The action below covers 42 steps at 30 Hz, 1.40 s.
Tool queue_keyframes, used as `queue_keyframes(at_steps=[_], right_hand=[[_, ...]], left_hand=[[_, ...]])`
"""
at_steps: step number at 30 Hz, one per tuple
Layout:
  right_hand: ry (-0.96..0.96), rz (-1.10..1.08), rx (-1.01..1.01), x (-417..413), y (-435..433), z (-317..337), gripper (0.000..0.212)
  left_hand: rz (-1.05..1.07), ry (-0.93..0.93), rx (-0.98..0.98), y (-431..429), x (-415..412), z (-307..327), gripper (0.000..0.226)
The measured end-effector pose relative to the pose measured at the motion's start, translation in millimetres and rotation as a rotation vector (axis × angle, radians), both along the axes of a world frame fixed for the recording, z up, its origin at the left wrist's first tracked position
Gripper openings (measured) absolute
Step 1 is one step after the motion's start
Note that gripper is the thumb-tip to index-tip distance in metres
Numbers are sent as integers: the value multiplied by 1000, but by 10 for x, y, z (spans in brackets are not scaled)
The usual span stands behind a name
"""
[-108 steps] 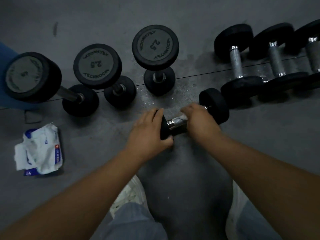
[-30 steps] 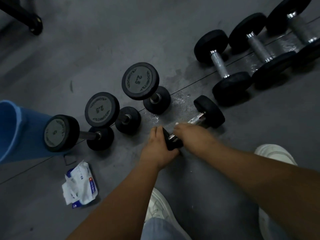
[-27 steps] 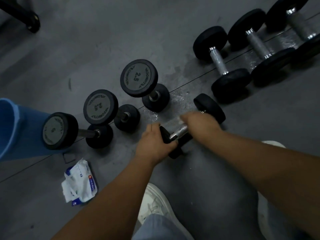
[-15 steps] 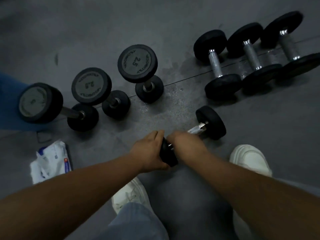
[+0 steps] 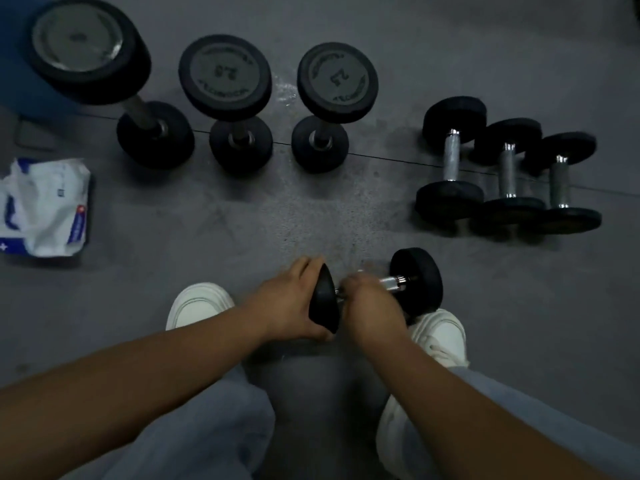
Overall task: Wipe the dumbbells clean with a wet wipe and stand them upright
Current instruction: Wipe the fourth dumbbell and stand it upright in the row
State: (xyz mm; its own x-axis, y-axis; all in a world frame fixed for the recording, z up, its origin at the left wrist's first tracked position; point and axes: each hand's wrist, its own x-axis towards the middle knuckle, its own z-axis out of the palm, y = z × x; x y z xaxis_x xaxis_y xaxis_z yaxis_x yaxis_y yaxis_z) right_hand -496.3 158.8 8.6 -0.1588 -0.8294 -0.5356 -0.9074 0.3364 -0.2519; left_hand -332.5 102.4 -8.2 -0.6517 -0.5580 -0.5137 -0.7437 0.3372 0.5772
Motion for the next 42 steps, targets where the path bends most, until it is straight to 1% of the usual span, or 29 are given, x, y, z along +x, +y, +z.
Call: queue_keyframes(at_steps=[1, 3, 4, 5, 7, 9, 10, 12, 13, 15, 17, 18, 20, 22, 23, 24, 26, 28, 30, 32, 33, 34, 36, 37, 38, 39, 40, 41, 42], right_hand=[[-44, 62, -15, 49, 61, 26, 20], [-62, -35, 54, -106, 40, 34, 27], [-27, -118, 65, -232, 19, 0, 28], [14, -153, 58, -311, -5, -30, 27], [31, -72, 16, -189, -31, -43, 22], [-50, -8, -36, 67, 24, -40, 18], [-95, -28, -29, 158, 33, -64, 17], [-169, -96, -35, 301, 21, -75, 20], [-188, -92, -24, 395, 10, -91, 22], [-217, 13, 22, 576, -20, -82, 27], [-193, 183, 59, 631, -67, -112, 32], [-157, 195, 62, 598, -80, -135, 28], [-32, 105, 47, 577, -43, -146, 26], [-2, 90, 66, 724, 49, -116, 44], [5, 140, 84, 797, 102, -114, 55], [-8, 191, 94, 817, 126, -121, 59], [-42, 224, 112, 677, 51, -85, 56], [-1, 186, 118, 512, -46, -51, 53], [40, 244, 135, 541, -145, -27, 47], [20, 332, 196, 563, -315, -20, 37], [24, 328, 237, 512, -429, -15, 33], [44, 267, 237, 446, -542, -2, 29], [138, 115, 132, 382, -646, 28, 25], [148, 98, 100, 449, -660, 55, 26], [125, 119, 92, 544, -655, 65, 28], [89, 153, 77, 609, -635, 57, 31], [50, 148, 52, 601, -652, 29, 31], [33, 101, 57, 532, -708, 27, 30], [44, 52, 61, 434, -757, 2, 29]], left_hand=[[4, 7, 10, 11, -3, -16, 129], [4, 20, -5, 3, -14, -53, 123], [5, 30, -22, -17, -19, -67, 120], [3, 41, -39, -34, -23, -84, 118], [1, 58, -53, -33, -23, -113, 114], [-2, 101, -80, 5, 11, -139, 107], [-10, 128, -102, 18, 48, -146, 104], [-22, 169, -133, 16, 173, -157, 102], [-25, 178, -151, -3, 269, -149, 102], [-27, 167, -165, -51, 493, -93, 102], [-27, 114, -169, -89, 759, -66, 107], [-29, 87, -170, -104, 872, -56, 111], [-31, 41, -122, -144, 1013, -42, 115], [-23, 6, -56, -178, 1046, -21, 116], [-19, 1, -59, -175, 1038, -11, 117], [-21, 15, -107, -158, 1028, -7, 117], [-67, 86, -292, -79, 1041, -21, 111], [-85, 152, -392, -7, 1095, -58, 102], [-97, 212, -350, -39, 1143, -96, 97], [-54, 226, -143, -213, 1176, -93, 93], [-12, 230, -47, -329, 1174, -78, 89], [50, 259, -13, -440, 1150, -49, 81], [234, 331, -97, -600, 1064, -33, 60], [293, 339, -181, -661, 999, -13, 55], [298, 335, -247, -712, 936, 14, 55], [257, 297, -261, -742, 876, 40, 62], [177, 219, -227, -753, 820, 52, 77], [76, 100, -188, -760, 778, 47, 97], [-20, -11, -201, -765, 750, 23, 116]])
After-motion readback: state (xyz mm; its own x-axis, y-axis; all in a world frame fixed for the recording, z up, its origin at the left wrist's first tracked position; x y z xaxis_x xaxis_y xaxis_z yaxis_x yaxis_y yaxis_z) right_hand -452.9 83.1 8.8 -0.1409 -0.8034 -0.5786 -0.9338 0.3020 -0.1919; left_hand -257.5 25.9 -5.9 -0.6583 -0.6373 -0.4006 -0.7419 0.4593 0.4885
